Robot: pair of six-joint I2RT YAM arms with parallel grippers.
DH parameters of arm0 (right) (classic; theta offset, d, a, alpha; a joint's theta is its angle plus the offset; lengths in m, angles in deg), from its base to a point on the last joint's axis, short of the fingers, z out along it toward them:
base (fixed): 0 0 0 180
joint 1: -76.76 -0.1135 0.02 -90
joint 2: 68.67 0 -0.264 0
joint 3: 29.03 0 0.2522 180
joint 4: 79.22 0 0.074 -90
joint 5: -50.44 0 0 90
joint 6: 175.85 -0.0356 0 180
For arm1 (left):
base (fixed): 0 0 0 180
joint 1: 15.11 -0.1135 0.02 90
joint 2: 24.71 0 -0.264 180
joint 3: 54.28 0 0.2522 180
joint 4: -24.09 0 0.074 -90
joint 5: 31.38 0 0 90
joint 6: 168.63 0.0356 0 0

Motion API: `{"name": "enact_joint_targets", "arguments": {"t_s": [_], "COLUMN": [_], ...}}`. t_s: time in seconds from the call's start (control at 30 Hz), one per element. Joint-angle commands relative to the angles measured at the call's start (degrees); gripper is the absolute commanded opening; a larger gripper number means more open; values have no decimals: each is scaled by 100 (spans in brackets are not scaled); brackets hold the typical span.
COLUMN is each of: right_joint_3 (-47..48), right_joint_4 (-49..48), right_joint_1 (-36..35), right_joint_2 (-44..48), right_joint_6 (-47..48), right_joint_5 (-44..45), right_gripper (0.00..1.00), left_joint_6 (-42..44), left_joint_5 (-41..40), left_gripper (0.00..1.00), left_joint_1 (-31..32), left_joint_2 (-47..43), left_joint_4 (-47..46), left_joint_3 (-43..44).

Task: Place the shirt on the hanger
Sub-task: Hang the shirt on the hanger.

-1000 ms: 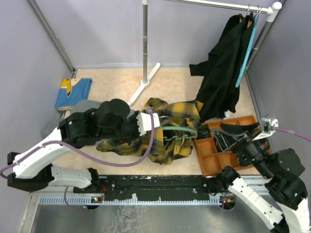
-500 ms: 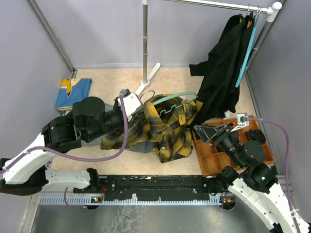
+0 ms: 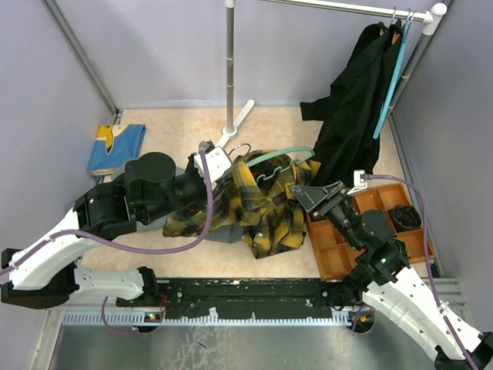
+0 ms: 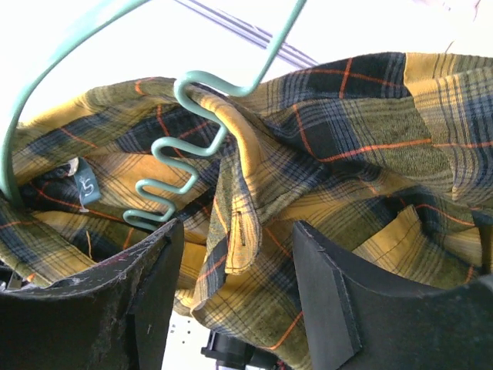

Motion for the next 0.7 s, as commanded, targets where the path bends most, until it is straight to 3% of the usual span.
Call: {"name": "enact_joint_targets", "arguments": {"t_s": [0.0, 0.33, 0.67], "right_joint_3": [-50, -396, -113], "right_joint_4": [-668, -1666, -1547], "right_joint_1": [29, 27, 34], "right_joint_2": [-140, -456, -825], "right_joint_6": [-372, -688, -297], "right_joint_5": [-67, -34, 499], "right_gripper": [57, 46, 3], "left_joint_6": [21, -47, -272], "left_joint_5": [-117, -74, 8], "left_gripper": [0, 0, 0], "left_joint_1": [-26, -24, -32], "left_joint_2": [-76, -172, -522], "left_joint_4": [-546, -545, -494], "left_joint_3": [226, 227, 166]}}
